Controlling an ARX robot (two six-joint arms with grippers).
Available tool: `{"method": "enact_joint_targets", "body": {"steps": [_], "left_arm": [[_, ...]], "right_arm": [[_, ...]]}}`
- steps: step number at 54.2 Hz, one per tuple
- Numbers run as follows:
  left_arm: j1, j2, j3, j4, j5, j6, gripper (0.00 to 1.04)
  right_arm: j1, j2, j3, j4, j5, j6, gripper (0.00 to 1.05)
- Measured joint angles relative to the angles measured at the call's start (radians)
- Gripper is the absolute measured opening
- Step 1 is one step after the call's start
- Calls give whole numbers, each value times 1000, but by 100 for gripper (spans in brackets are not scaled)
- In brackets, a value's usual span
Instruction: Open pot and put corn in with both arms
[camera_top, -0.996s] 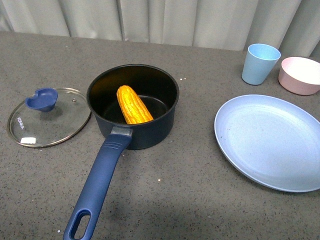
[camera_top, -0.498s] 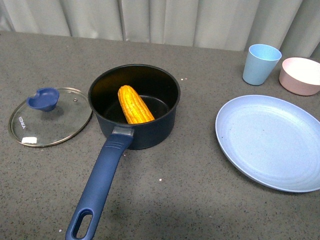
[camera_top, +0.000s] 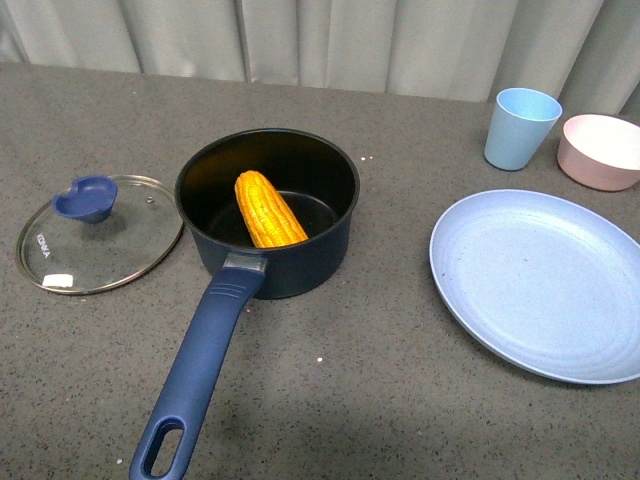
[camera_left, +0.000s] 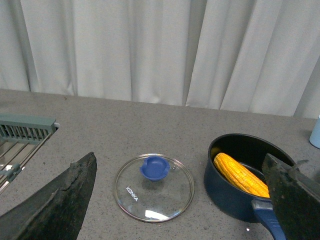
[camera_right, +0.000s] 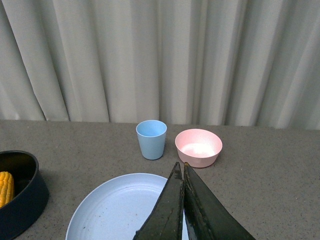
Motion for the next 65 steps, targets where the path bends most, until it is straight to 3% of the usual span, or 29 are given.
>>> {"method": "enact_joint_targets", "body": {"steps": [37, 44, 63, 65], "left_arm": [[0, 0, 0, 0, 0, 0, 98], [0, 0, 0, 0, 0, 0, 98], [0, 0, 0, 0, 0, 0, 98], [0, 0, 0, 0, 0, 0, 98]], "right_arm": [[0, -201, 0, -198, 0, 0, 1], [0, -335, 0, -366, -2, 0, 1], [0, -374, 0, -377, -3, -1, 1], [0, -374, 0, -377, -3, -1, 5]]}}
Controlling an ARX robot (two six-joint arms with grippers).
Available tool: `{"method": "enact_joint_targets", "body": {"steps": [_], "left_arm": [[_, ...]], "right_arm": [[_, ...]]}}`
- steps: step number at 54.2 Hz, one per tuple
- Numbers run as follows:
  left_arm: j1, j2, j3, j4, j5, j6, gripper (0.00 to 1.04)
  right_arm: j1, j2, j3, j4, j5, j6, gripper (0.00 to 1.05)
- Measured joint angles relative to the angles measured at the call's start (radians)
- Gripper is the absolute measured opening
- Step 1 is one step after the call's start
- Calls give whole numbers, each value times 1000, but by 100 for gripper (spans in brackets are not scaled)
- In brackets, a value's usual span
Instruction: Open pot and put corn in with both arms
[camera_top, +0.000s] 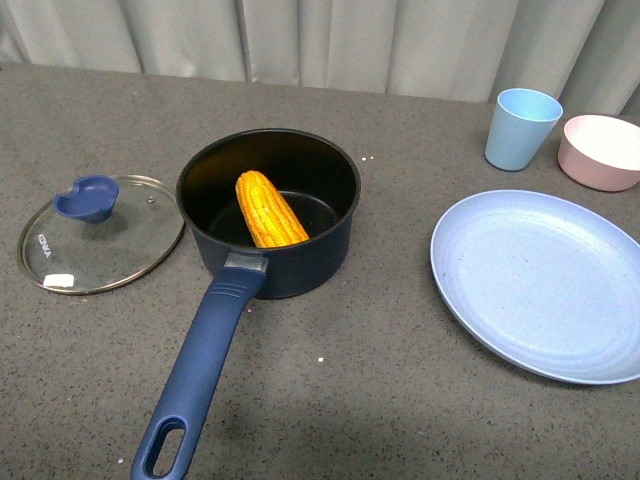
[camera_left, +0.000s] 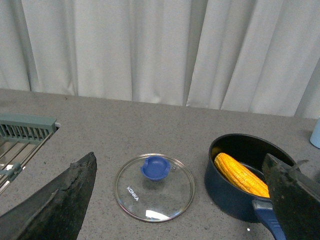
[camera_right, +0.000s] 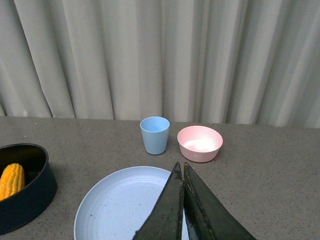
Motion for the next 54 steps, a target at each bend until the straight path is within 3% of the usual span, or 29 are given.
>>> {"method": "enact_joint_targets", "body": {"steps": [9, 27, 54], "left_arm": [[0, 0, 0, 0, 0, 0, 98], [0, 0, 0, 0, 0, 0, 98], [0, 0, 0, 0, 0, 0, 98]], "right_arm": [[0, 0, 0, 0, 0, 0, 44], [0, 0, 0, 0, 0, 0, 96], [0, 0, 0, 0, 0, 0, 95]]}}
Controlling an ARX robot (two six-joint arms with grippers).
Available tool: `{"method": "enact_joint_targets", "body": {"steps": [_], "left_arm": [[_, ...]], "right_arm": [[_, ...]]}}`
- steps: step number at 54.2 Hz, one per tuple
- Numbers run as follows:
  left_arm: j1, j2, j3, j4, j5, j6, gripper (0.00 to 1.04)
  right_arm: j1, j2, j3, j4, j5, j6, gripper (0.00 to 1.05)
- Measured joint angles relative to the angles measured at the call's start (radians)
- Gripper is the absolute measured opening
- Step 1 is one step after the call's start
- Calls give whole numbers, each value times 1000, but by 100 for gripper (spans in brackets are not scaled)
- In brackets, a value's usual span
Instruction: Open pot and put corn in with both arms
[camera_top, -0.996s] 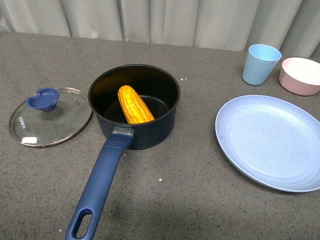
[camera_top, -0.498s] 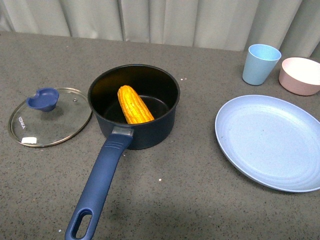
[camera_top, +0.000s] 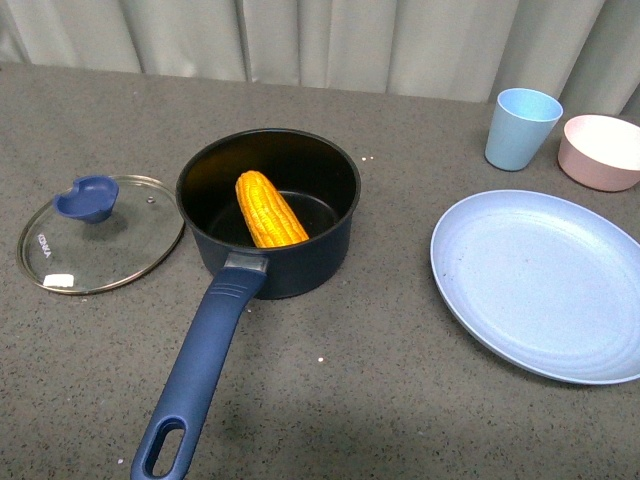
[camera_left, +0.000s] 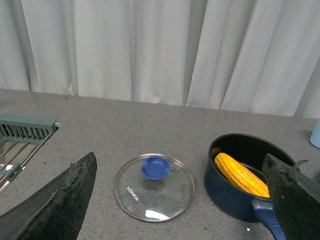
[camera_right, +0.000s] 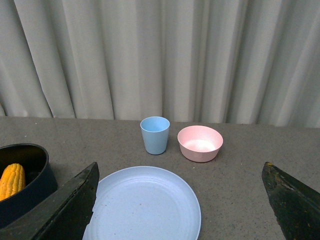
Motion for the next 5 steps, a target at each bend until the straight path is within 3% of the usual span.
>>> {"method": "enact_joint_targets", "body": {"steps": [5], "left_arm": [[0, 0, 0, 0, 0, 0, 98]], "right_arm": [[0, 0, 0, 0, 0, 0, 95]]}}
